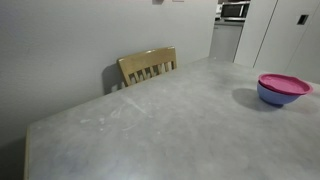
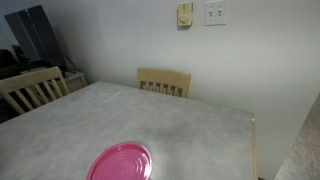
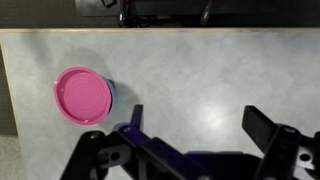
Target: Put the pink plate on the table
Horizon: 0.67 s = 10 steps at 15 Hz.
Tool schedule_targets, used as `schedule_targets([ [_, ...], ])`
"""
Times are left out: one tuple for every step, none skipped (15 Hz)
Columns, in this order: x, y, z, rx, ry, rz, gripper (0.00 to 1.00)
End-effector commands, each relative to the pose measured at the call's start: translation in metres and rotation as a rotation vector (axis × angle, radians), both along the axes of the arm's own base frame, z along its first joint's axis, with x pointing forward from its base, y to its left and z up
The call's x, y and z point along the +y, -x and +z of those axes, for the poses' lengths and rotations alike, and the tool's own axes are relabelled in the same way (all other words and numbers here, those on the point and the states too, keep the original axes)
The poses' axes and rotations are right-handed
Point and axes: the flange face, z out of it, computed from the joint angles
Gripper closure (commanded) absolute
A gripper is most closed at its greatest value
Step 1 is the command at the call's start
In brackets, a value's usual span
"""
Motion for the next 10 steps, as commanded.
schedule_targets([
  [0.000,0.000,0.001,0.001,0.000,0.000,0.00],
  [0.000,0.000,0.001,0.001,0.000,0.000,0.00],
  [0.000,0.000,0.001,0.001,0.000,0.000,0.00],
  [0.000,0.000,0.001,0.001,0.000,0.000,0.00],
  [0.000,0.000,0.001,0.001,0.000,0.000,0.00],
  [0.000,0.000,0.001,0.001,0.000,0.000,0.00],
  [0.000,0.000,0.001,0.001,0.000,0.000,0.00],
  [0.001,-0.002,-0.001,-0.004,0.015,0.008,0.00],
  [0.000,-0.006,-0.004,0.002,0.018,0.009,0.00],
  [-0.001,-0.011,-0.007,0.003,0.018,0.014,0.00],
])
